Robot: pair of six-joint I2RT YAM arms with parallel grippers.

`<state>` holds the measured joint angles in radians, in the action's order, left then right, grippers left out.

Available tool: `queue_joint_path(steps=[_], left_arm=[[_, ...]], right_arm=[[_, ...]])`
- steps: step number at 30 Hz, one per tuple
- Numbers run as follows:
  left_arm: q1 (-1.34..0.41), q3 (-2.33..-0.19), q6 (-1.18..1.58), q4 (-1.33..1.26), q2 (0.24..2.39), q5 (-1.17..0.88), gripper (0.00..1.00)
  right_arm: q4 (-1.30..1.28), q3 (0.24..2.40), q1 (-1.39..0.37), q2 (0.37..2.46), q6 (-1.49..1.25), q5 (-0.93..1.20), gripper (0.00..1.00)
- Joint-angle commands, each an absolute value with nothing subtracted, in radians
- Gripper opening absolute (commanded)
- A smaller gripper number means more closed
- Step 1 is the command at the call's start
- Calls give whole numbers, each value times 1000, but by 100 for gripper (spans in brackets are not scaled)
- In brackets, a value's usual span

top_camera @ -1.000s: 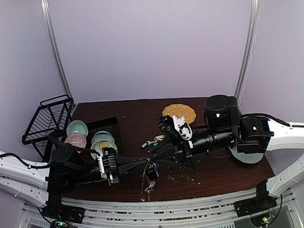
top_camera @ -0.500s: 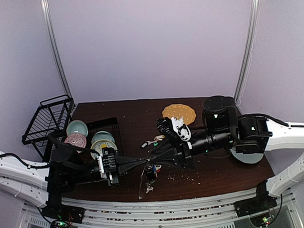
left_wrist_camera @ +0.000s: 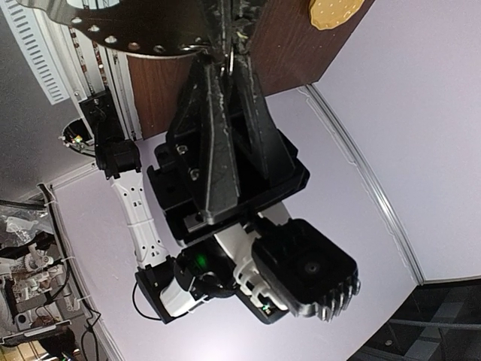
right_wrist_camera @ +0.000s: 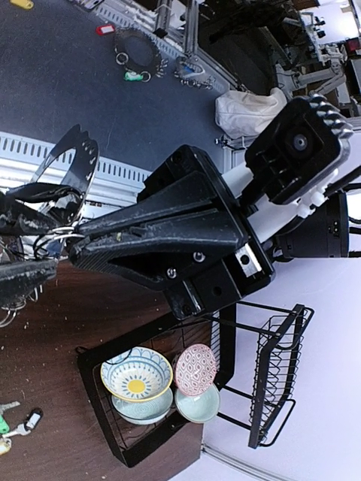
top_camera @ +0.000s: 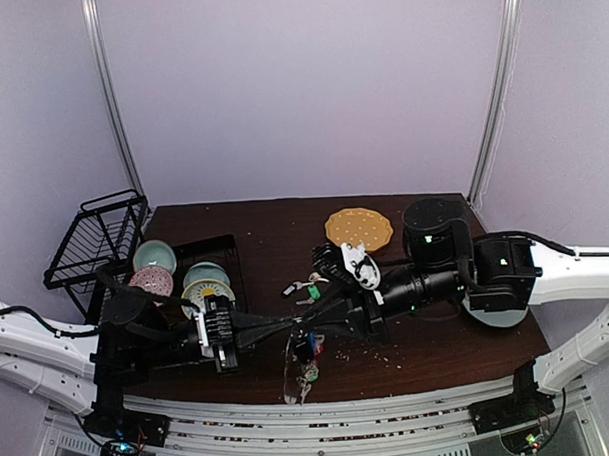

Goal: Put the keys on the keyring

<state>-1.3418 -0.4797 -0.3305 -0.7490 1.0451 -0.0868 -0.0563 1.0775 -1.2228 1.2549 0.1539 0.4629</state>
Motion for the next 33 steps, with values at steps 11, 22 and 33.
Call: queue_joint_path(steps=[11, 22, 33], left_arm=[[-1342, -514, -331, -798, 1022, -88, 0], [-1331, -514, -256, -705, 1032, -54, 0], [-1271, -652, -191, -283, 948, -51, 45]], right_arm=[[-46, 1102, -1224, 1250, 144, 481, 7], [-150, 1153, -1225, 1233, 145, 374, 0], [-761, 1397, -1225, 1321, 171, 131, 0]])
